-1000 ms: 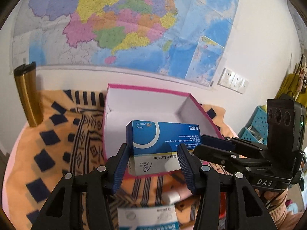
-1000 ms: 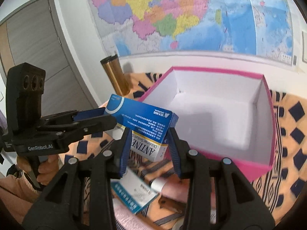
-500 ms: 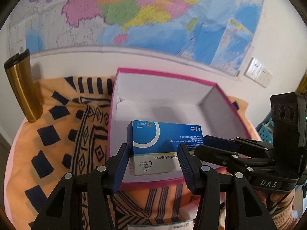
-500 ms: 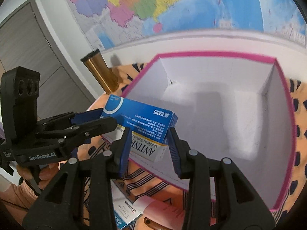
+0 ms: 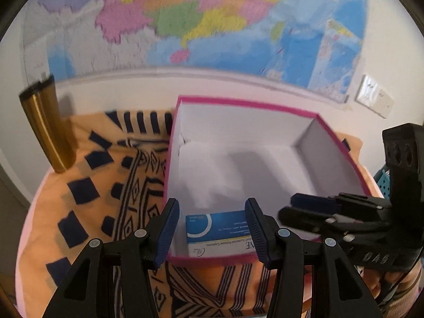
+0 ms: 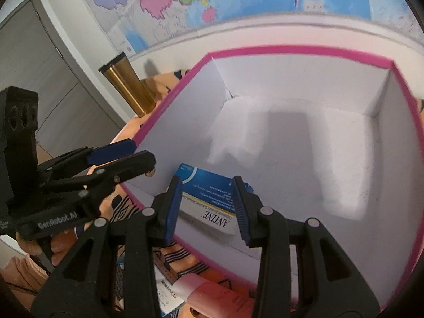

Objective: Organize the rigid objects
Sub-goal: 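Carry the medicine box over the magenta box and release it inside, then grasp the pink tube with the right gripper and lift it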

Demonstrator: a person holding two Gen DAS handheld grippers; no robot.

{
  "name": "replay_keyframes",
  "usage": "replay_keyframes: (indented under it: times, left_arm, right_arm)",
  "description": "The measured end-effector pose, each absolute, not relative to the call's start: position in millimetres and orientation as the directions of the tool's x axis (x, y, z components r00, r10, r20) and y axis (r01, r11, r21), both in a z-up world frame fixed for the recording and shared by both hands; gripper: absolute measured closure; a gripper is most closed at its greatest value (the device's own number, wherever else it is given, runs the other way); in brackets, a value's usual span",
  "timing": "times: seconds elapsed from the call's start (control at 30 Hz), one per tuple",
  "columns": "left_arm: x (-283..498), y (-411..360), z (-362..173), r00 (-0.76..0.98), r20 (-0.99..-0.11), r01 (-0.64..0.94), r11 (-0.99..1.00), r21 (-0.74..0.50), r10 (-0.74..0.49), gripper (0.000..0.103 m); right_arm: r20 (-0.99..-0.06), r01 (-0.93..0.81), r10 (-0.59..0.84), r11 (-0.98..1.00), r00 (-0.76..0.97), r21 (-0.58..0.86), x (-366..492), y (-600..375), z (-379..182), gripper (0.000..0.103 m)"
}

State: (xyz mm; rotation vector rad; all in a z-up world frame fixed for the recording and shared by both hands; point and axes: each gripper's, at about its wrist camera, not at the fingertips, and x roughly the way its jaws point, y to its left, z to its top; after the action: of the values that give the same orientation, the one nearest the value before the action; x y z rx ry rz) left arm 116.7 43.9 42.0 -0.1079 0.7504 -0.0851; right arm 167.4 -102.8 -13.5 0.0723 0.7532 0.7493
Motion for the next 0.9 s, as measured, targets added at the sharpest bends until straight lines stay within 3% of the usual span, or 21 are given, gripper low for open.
replay_keyframes:
  times: [0.17,0.27,0.67,0.9]
  left_arm:
    - [73,36,55,0.783,-0.571,0.178,0.968,-0.176,-0.248,0.037]
    - [56,25,50,0.766,-0.563,0.243,0.950,-0.196,-0.311,0.033]
    - [49,-2,-15,0.583,-0.699,0.277,0.910,-0.309,-0.415,0.033]
    - [51,-12,-30,0.542,-0.729,0.262,0.908,-0.326,-0.418,0.035]
  right_arm:
    - [-0.500,-0.611,0.649,0.746,0.574,0.266,123,-137,9,0.061]
    - [-0.462,-0.599,0.625,0.769,0.629,0.225,92,-162,13,0.054]
    - [-0.579,-0.380,0.488,0.873,0.653,0.307,80,-244,-57,0.052]
    - [-0.591,-0.366,0.522,0.853,0.615,0.372,84,-250,-79,0.052]
